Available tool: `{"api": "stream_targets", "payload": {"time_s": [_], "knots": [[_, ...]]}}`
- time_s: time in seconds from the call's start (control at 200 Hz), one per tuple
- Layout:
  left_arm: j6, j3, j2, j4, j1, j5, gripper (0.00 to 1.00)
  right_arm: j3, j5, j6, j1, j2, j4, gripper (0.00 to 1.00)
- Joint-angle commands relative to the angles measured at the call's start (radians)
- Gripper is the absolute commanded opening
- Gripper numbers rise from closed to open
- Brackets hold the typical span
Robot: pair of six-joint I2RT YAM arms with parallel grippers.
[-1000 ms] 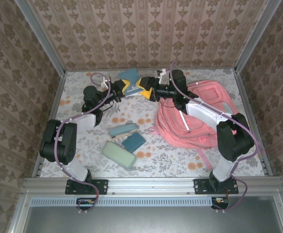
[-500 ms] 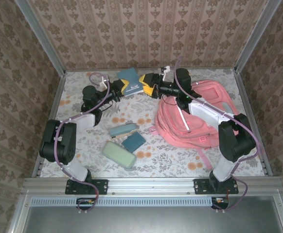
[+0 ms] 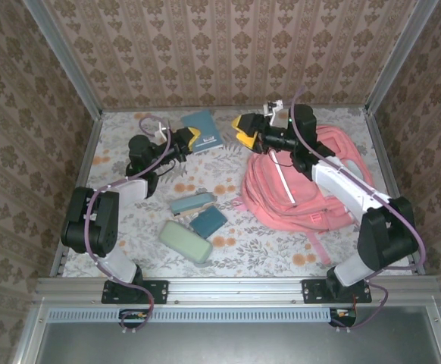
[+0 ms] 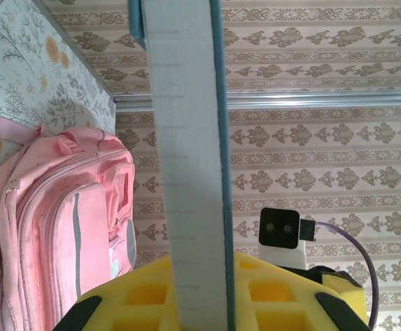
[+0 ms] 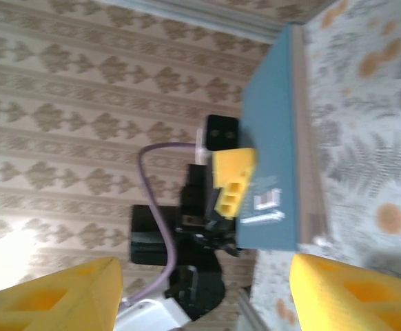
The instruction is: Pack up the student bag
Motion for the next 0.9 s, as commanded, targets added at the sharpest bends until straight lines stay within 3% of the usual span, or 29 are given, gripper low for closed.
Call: {"api": "stream_targets", "payload": {"time_s": [0.0,0.14,0.355,0.52,0.895], "knots": [[0.049,-0.018,-0.045,-0.006,0.002,0.013,0.0,0.097,0.174,-0.36,-0.014,-0.04,-0.508,0.66],[0.062,-0.037,-0.062,-0.023,0.002,0.017,0.0,0.151,0.398,-0.604,-0.006,-0.025,-0.842,0.64],[0.129,-0.051,-0.112,-0.121,0.002,0.023,0.0,0.154,0.779,-0.791,0.068,0.043,-1.083,0.6],[0.179,-0.064,-0.157,-0.187,0.002,0.024,0.0,0.129,0.947,-0.865,0.147,0.107,-1.124,0.61],[0.209,-0.11,-0.223,-0.231,0.0,0.019,0.0,0.131,1.154,-0.947,0.26,0.284,-1.1,0.6]]}}
